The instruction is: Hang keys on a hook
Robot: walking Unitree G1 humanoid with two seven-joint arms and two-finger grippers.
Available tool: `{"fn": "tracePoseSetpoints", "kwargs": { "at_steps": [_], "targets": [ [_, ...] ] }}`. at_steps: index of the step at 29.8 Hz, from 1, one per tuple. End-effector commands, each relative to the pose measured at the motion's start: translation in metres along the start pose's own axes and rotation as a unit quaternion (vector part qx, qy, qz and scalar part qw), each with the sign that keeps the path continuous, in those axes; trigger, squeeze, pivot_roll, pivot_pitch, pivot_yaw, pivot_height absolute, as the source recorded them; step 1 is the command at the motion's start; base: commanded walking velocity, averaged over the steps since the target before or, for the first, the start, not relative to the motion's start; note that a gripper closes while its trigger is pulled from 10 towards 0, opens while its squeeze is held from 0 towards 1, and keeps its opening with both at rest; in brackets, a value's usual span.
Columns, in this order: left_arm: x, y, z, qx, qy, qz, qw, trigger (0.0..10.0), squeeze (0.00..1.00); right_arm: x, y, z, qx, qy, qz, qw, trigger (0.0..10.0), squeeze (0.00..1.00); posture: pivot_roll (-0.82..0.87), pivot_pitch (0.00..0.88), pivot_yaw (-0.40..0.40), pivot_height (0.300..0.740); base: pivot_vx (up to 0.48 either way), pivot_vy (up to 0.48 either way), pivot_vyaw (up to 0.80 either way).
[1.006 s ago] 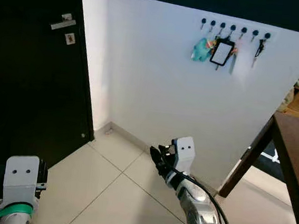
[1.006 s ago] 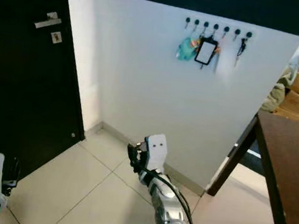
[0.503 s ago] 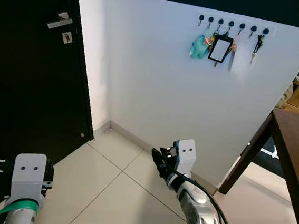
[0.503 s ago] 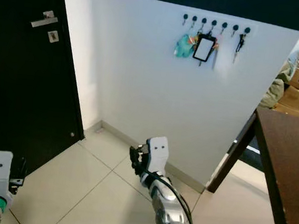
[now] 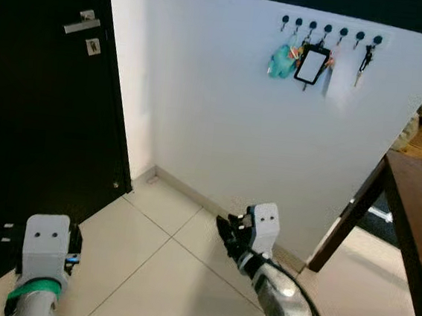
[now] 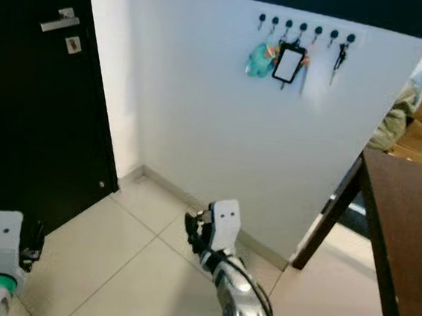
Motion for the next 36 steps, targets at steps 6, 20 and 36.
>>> {"fn": "tracePoseSetpoints", "kwargs": {
  "at_steps": [6, 20, 36],
  "targets": [
    [-0.004, 0.006, -0.005, -0.007, 0.019, -0.003, 1.0, 10.0, 0.0, -0.003, -0.006, -0.011, -0.021, 0.014, -0.01, 1.0, 10.0, 0.0, -0.1, 0.074, 0.085, 0.74, 0.0, 0.0, 0.0],
    [0.003, 0.01, -0.01, -0.017, 0.034, -0.029, 0.999, 10.0, 0.0, 0.003, -0.009, -0.012, -0.024, 0.024, -0.016, 0.999, 10.0, 0.0, -0.1, 0.099, 0.081, 0.74, 0.0, 0.0, 0.0],
    [0.006, 0.012, -0.006, -0.012, 0.025, -0.028, 0.999, 10.0, 0.0, 0.005, -0.008, -0.01, -0.032, 0.021, -0.017, 0.999, 10.0, 0.0, -0.1, 0.125, 0.084, 0.74, 0.0, 0.0, 0.0]
  ]
}}
Point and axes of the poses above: a point about 5 cm out from each wrist's last joint towards the gripper, its own y axis pointing out of the wrist towards the gripper, its own z axis along the axis of the wrist's last joint, x = y × z, the point moved 4 cm from there along y, pointing out of the wrist towards the gripper, and after that the axes turned 7 degrees about y, right-handed, at the moved point
